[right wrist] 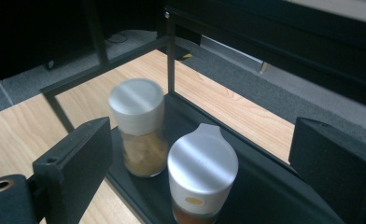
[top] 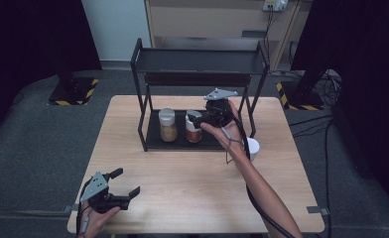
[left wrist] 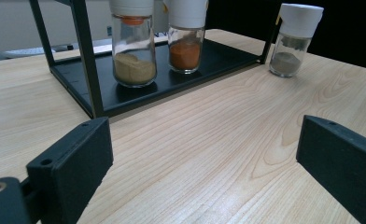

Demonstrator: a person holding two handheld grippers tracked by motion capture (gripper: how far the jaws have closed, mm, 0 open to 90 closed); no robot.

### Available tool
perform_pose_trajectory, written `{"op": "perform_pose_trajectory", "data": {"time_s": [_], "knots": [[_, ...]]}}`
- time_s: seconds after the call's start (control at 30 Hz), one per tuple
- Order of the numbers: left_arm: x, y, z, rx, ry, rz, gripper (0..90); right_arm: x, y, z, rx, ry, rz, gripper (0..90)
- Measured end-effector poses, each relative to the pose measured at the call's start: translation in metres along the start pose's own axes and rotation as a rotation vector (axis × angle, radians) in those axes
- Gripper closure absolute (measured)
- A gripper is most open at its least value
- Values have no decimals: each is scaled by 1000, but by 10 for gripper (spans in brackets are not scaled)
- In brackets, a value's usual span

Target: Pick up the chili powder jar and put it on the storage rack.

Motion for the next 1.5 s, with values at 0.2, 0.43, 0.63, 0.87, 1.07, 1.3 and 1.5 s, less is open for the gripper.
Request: {"op": "perform_pose_trajectory", "data": {"time_s": [0.2, 0.43, 0.63, 0.87, 1.07, 1.3, 1.5], "knots": [[0, 0, 0, 3, 0, 4, 26, -3, 6, 22, 30, 29, 45, 68], [0, 0, -1, 4, -4, 4, 20, 0, 5, 44, 52, 53, 52, 67], [0, 0, -1, 3, -3, 2, 17, 2, 1, 61, 65, 53, 61, 67], [0, 0, -2, -4, -5, -1, 14, 10, -8, 83, 89, 55, 54, 66], [0, 0, -2, -6, -6, 0, 13, 17, -18, 99, 98, 49, 48, 64], [-1, 0, -2, -4, -5, 4, 13, 25, -35, 121, 112, 34, 38, 63], [-1, 0, -2, -6, -3, 5, 13, 33, -54, 140, 127, 23, 12, 63]]}}
Point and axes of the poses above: each handheld gripper's, and its own axes: z roughly backward along the jaws, y roughly out of its top, x roughly to its right, the point moved 2 cm from there along -z, roughly forward along the jaws, and after that the axes turned 13 degrees about -y, right-handed, at the moved point
